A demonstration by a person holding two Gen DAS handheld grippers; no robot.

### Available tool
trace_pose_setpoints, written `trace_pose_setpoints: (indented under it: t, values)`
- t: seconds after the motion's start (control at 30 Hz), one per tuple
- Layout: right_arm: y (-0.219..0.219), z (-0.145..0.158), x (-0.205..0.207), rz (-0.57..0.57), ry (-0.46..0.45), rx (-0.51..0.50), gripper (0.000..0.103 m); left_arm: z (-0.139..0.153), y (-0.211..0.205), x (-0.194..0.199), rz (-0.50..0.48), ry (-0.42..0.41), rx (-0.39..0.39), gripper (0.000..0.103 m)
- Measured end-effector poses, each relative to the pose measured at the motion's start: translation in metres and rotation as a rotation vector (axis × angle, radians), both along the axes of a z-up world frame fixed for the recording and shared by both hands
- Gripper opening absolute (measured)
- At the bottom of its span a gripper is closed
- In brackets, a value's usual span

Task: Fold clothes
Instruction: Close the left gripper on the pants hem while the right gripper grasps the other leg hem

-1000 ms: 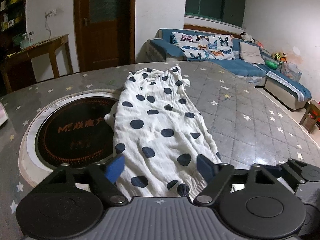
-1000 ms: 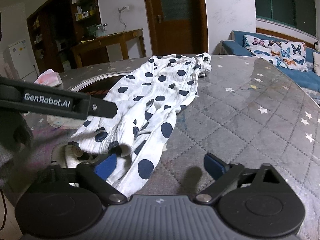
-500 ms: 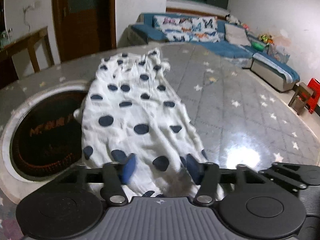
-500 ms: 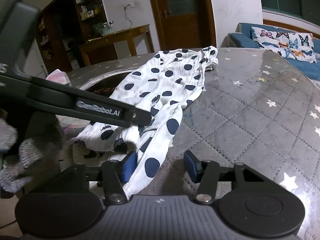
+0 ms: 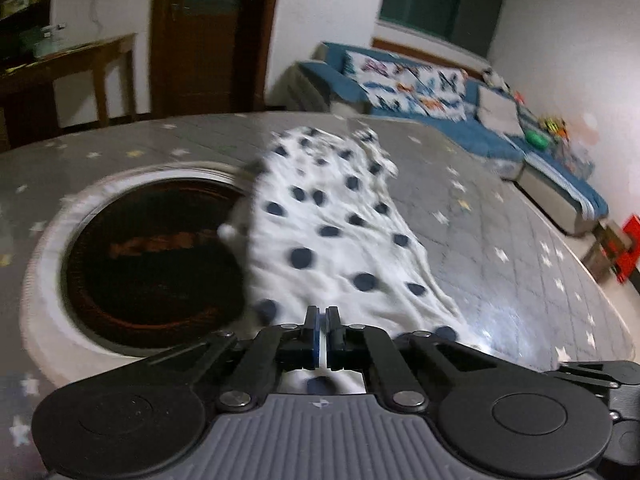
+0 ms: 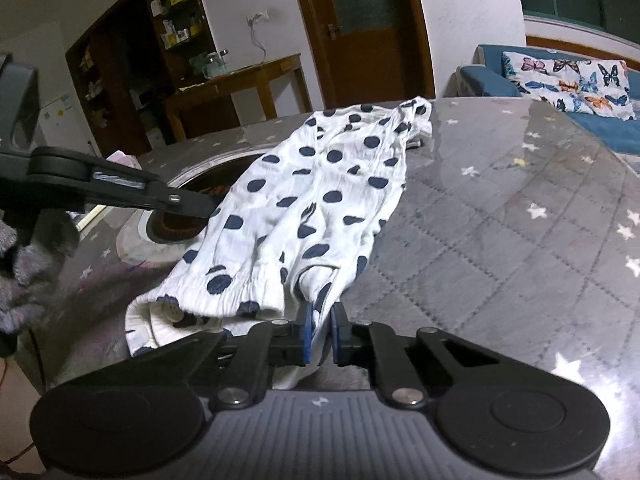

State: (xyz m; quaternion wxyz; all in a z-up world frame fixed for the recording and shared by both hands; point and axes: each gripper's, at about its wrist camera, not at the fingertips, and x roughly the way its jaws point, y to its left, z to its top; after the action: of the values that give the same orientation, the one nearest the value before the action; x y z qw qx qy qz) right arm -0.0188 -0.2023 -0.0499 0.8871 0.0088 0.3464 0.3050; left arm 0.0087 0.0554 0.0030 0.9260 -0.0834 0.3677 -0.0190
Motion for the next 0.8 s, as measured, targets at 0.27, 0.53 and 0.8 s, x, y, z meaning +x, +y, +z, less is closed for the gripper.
trace_pose_setpoints:
  t: [0.27,0.53,0.8]
  values:
    - [0.004,0.002,0.000,0.008,-0.007,-0.006,0.008,0.006,-0.009,-0.001,-0.067,0.014,-0.047,0.007]
    - [-0.001,-0.001,0.003,-0.003,0.005,0.001,0.016,-0.009,-0.056,0.018,-0.122,0.071,0.010,0.052]
    - [0.003,-0.006,0.005,0.019,0.019,0.007,0.016,-0.030,-0.064,0.035,-0.107,0.135,0.055,0.028]
